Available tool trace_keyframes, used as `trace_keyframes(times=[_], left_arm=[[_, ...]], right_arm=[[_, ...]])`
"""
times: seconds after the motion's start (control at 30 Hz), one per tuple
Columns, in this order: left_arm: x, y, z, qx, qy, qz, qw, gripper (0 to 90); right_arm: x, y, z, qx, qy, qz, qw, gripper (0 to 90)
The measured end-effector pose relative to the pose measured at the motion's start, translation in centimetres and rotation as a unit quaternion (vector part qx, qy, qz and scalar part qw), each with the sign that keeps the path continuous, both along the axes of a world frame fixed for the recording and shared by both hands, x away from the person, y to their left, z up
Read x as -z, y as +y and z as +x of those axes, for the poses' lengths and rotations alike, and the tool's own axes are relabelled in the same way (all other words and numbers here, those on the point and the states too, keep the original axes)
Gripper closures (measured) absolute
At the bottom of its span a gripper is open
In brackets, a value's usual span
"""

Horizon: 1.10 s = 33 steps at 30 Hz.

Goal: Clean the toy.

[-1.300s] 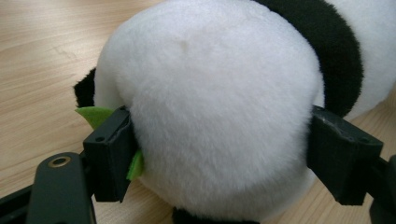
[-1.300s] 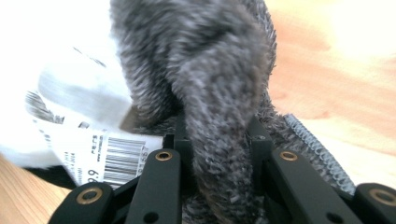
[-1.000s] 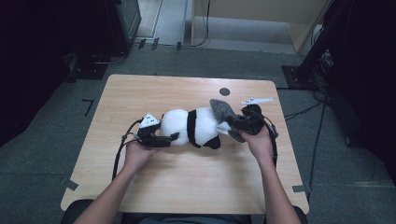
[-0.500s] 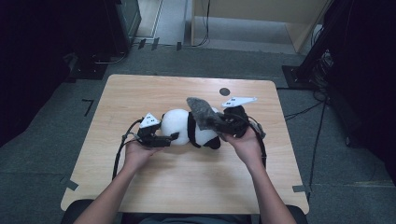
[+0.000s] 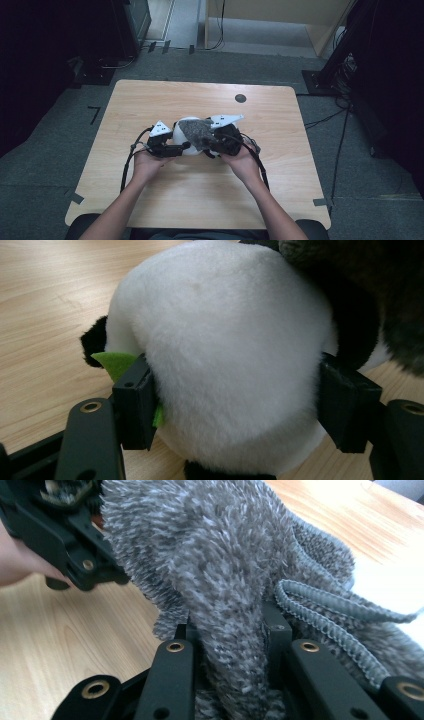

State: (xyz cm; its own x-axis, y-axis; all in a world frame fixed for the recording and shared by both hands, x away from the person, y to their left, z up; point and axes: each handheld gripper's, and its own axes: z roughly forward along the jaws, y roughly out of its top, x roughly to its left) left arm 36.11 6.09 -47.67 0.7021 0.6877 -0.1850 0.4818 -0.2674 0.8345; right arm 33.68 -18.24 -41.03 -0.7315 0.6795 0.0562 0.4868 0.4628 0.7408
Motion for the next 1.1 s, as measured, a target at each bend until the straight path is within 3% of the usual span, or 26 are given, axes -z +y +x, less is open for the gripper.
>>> trace_keyframes(times=[0.2,0.53,0.7,1.1], left_arm=[[0.0,-0.1,-0.1,-0.001,0.000,0.002,1.0000,29.7],[-0.1,0.0,-0.1,-0.004,0.008,0.000,1.0000,30.4],[-0.2,0.0,-0.1,-0.007,0.014,-0.005,0.9999,31.3],[-0.2,0.0,0.0,-0.002,0.017,0.002,0.9998,34.5]], right_arm=[[1.3,0.9,-0.6,-0.010,-0.006,-0.013,0.9998,74.3],[4.2,3.5,-1.6,-0.041,0.006,-0.052,0.9978,74.7],[4.7,3.0,-1.6,-0.043,0.018,-0.040,0.9981,75.0],[5.2,0.0,-2.1,-0.036,0.060,-0.081,0.9943,74.9]])
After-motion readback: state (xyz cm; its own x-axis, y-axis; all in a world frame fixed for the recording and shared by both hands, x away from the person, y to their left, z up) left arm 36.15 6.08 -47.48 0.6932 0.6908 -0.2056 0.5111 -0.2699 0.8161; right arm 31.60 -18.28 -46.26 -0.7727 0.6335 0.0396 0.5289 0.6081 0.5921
